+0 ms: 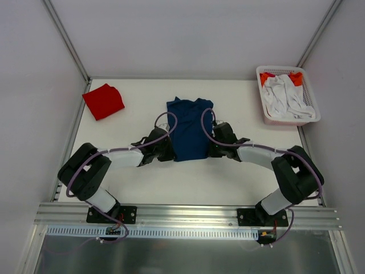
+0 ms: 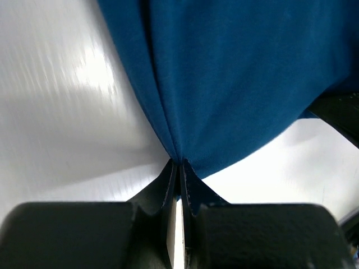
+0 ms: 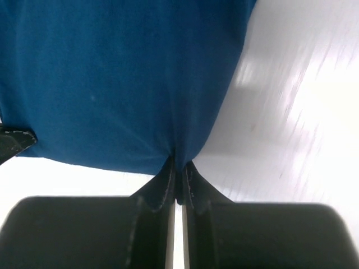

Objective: Fold and stack the t-shirts
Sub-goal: Grab one side of the 2/3 rectangular tshirt with both arms, then fold the long partially folded tshirt into a neat square, then put the neatly folded tshirt into the corner of the board with the left arm

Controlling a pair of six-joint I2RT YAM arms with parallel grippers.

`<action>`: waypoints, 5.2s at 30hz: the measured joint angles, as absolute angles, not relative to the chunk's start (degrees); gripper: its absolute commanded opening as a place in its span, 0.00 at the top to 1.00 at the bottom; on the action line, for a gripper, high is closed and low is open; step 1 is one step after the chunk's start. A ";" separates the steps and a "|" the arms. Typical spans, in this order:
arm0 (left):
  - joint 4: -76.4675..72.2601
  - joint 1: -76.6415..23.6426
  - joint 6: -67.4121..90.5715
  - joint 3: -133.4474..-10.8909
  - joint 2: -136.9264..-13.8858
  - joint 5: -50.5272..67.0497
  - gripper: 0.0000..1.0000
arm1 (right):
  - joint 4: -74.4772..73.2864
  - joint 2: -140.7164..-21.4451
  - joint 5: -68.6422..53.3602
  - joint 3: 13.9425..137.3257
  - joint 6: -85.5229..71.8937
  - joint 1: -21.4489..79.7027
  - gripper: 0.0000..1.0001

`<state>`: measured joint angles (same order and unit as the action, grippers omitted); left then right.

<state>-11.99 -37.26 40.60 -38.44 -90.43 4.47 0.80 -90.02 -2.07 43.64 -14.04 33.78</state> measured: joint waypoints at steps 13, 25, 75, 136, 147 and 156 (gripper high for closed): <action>1.06 -46.22 44.51 -35.86 -69.23 -2.04 1.00 | -10.28 -67.48 11.07 39.86 -18.06 48.97 1.00; 8.01 -46.46 43.88 -41.01 -66.78 -6.92 1.00 | -17.52 -65.56 18.26 47.48 -16.43 50.26 1.00; 9.17 -26.02 27.00 -85.69 -111.48 -2.61 0.96 | -13.17 -115.63 8.43 91.77 0.71 26.22 0.89; -4.67 -13.28 33.98 -60.05 -104.77 15.22 0.10 | -12.64 -88.18 -2.24 61.80 -6.04 24.10 0.46; -15.33 -11.88 37.30 -57.34 -106.63 23.55 0.07 | -12.40 -85.62 -4.01 59.27 -6.61 24.16 0.46; -24.91 -11.51 41.58 -57.39 -110.76 30.24 0.05 | -12.40 -85.08 -4.16 59.18 -6.83 24.16 0.46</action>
<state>-24.91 -11.51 41.58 -57.39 -110.76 30.24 -12.40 -85.08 -4.16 59.18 -6.83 24.16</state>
